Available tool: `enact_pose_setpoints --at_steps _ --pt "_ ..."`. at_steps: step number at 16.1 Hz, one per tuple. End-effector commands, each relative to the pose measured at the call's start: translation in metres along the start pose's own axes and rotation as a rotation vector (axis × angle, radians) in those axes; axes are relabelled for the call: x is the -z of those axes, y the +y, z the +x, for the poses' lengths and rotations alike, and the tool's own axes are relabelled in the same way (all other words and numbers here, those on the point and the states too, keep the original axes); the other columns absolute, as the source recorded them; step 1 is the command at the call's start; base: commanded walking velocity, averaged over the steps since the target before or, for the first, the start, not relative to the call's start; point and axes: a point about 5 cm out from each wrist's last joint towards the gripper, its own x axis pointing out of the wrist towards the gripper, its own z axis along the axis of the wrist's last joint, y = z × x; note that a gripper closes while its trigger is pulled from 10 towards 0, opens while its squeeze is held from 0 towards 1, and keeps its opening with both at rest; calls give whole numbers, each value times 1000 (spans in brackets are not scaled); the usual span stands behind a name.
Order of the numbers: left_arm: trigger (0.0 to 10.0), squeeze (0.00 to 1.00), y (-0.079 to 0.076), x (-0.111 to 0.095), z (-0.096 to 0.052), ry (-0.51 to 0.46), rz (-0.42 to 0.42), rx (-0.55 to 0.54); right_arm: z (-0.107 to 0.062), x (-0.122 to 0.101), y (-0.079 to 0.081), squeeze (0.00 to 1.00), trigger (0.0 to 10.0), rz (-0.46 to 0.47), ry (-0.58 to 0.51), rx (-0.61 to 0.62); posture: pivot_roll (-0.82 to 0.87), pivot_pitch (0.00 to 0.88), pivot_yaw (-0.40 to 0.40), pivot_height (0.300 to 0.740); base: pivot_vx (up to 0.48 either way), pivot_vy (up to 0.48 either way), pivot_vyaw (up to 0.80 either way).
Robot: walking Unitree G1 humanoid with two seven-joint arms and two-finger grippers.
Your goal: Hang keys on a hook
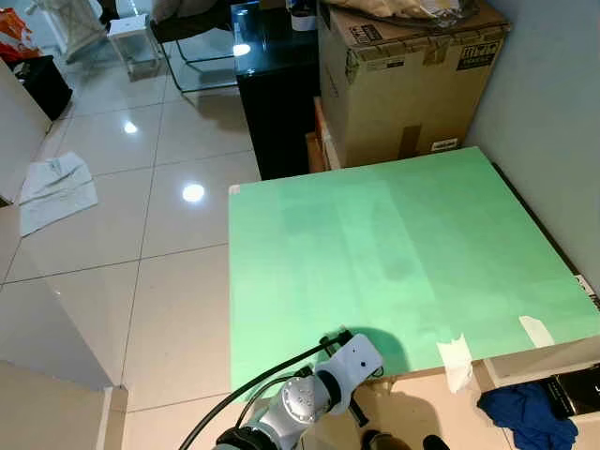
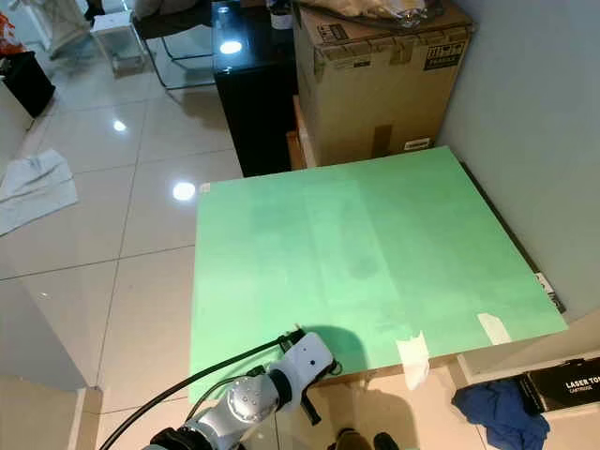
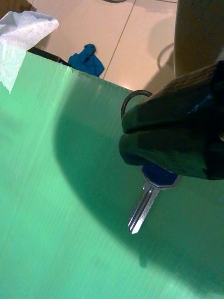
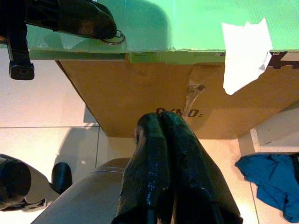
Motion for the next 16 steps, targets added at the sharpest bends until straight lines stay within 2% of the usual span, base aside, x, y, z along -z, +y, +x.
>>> enact_pose_setpoints --at_steps 1,2,5,6,12,13,14,15,16 --pt "0 0 -18 -24 15 -41 -13 57 -5 1 2 0 10000 3 20 4 -400 256 128 740 0 0 0" --pt "0 0 -16 -25 15 -48 -23 49 -5 1 2 0 10000 2 20 4 -400 257 128 740 0 0 0" --pt "0 0 6 -49 16 -174 -155 -12 -6 -1 2 0 10000 2 17 7 -400 259 128 740 0 0 0" --pt "0 0 9 -52 16 -191 -176 -17 -7 -2 2 0 10000 2 16 7 -400 259 128 740 0 0 0" --pt "0 0 32 -51 7 -231 -315 -65 -2 -8 -1 0 10000 2 5 11 -388 251 124 740 0 0 0" --pt "0 0 36 -50 5 -223 -303 -79 0 -8 -2 0 10000 2 5 11 -387 249 122 740 0 0 0" --pt "1294 0 40 -48 4 -197 -285 -99 0 -8 -3 0 10000 1 5 12 -387 249 122 740 0 0 0" --pt "10000 0 52 -45 -2 -176 -273 -139 1 -7 -3 0 10000 0 6 12 -389 250 121 740 0 0 0" --pt "10000 0 59 -46 -7 -182 -276 -158 0 -6 -4 0 10000 0 10 14 -387 250 121 740 0 0 0"
